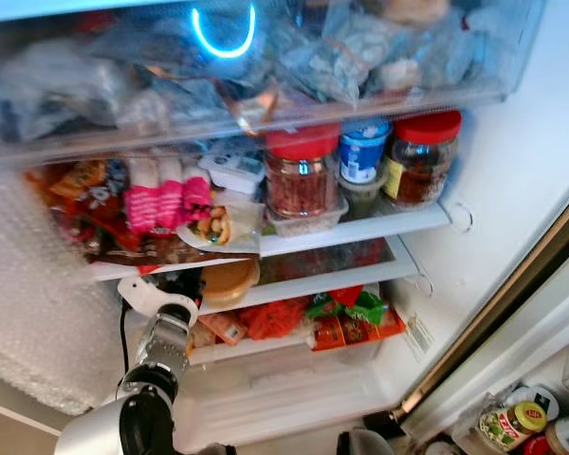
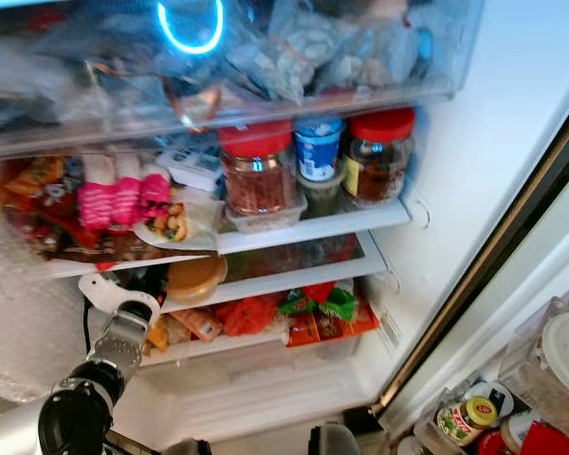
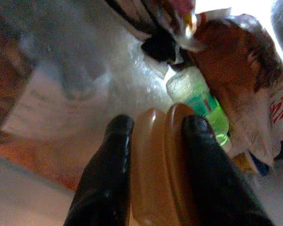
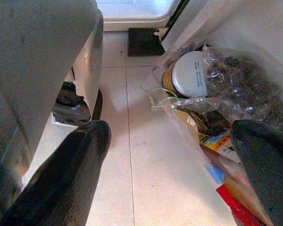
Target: Restocking fridge
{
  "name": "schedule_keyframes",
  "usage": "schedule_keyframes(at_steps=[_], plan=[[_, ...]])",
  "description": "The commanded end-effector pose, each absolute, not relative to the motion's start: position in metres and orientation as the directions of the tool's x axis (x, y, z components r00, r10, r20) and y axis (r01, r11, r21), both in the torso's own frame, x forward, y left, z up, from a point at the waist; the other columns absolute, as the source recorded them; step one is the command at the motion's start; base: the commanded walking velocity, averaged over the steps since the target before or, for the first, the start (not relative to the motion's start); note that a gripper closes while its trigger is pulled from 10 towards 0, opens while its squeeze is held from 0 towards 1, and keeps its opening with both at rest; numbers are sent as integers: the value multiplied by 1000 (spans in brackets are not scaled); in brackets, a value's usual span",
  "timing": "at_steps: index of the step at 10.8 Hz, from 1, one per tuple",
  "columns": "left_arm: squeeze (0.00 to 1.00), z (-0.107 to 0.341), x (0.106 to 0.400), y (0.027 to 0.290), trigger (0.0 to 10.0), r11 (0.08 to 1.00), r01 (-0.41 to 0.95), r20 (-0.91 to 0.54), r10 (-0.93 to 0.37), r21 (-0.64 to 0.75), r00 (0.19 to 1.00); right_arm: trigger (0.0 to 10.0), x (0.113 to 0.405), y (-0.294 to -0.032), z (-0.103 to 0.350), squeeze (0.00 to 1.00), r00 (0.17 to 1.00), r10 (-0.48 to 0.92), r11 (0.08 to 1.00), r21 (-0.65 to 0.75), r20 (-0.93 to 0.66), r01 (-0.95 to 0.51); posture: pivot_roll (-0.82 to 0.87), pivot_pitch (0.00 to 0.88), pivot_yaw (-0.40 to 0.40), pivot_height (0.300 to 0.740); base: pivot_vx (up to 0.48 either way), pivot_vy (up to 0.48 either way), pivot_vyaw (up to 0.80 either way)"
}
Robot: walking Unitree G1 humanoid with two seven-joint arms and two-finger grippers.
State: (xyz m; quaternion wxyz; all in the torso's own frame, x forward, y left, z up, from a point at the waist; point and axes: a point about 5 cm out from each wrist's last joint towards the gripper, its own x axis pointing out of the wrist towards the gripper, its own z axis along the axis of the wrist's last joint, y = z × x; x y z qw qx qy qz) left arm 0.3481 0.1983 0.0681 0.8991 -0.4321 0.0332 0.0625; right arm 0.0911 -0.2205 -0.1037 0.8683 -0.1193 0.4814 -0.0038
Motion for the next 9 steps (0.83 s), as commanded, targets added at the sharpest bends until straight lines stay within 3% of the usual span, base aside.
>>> schedule_keyframes(at_steps=[1,3,4,5,9], plan=[[0,70,350,200,10000,654,-161,-141,84,-739,986,10000,71,-219,-109,0,487,-111,972,-196,-866,-127,-260,150,11,647,0,0,0],[0,71,352,199,10000,643,-170,-143,95,-747,985,10000,65,-220,-109,0,478,-110,971,-197,-872,-136,-258,149,7,647,0,0,0],[102,72,352,200,10000,639,-177,-143,105,-748,984,10000,63,-220,-109,0,476,-107,970,-196,-873,-141,-261,152,3,647,0,0,0],[1000,72,352,201,10000,625,-190,-142,126,-757,982,10000,61,-220,-109,0,479,-103,970,-194,-872,-146,-266,150,0,647,0,0,0],[1000,73,352,202,10000,574,-175,-121,133,-800,984,10000,58,-217,-110,0,470,-100,971,-189,-877,-148,-247,131,6,647,0,0,0]])
